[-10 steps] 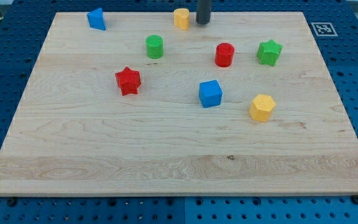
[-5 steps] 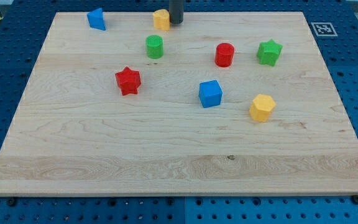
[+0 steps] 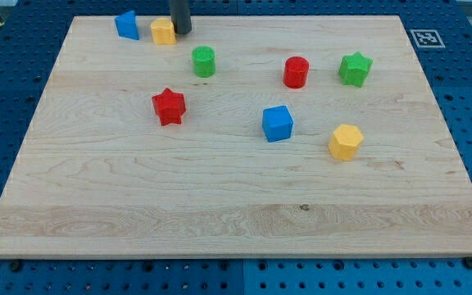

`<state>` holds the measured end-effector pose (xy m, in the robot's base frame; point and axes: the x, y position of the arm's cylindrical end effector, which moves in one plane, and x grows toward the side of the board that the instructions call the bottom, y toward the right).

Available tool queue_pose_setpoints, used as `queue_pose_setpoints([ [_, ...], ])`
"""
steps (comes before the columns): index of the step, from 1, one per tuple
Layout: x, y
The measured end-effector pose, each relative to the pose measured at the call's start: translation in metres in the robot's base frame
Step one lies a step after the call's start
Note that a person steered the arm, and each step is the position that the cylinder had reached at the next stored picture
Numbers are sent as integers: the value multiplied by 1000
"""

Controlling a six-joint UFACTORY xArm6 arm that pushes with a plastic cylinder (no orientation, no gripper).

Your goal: Push the yellow heart to the bottom right of the triangle

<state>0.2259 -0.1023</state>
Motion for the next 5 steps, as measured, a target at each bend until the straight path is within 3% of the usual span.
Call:
queue_pose_setpoints([
  [5, -16, -50],
])
